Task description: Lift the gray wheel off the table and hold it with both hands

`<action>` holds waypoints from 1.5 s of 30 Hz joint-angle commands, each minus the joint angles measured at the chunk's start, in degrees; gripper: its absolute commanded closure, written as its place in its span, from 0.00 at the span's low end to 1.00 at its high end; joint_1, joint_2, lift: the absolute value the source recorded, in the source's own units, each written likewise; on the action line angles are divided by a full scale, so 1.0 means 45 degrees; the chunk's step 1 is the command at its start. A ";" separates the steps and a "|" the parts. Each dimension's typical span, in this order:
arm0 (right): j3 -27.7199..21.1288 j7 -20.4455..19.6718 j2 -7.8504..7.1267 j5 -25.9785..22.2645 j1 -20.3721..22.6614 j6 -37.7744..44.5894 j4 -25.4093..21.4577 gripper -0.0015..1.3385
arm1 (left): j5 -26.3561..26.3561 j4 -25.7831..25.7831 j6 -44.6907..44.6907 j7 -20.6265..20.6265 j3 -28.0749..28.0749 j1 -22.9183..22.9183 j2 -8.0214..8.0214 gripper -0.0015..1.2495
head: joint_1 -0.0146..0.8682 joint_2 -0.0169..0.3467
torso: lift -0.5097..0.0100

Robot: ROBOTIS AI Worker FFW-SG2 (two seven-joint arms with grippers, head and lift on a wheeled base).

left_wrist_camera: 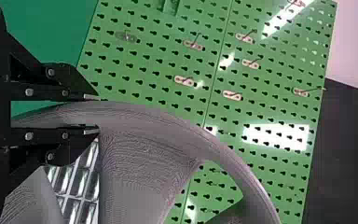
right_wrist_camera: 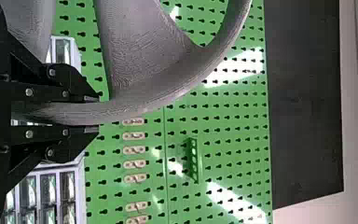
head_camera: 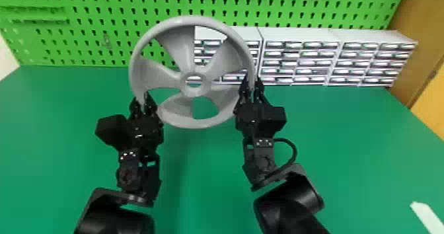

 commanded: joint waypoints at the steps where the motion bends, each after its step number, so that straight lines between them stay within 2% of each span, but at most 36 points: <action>1: 0.0001 0.0000 0.0011 -0.0003 0.0022 0.0001 0.0061 0.93 | -0.0003 -0.0001 0.0000 -0.0004 0.0012 0.0001 0.0000 0.79 | 0.82 0.09 | 0.79; 45: -0.0038 0.0000 0.0011 0.0036 0.0178 0.0020 0.0217 0.93 | 0.0075 -0.0001 0.0000 0.0054 0.0169 -0.0019 0.0000 0.79 | 0.82 0.09 | 0.79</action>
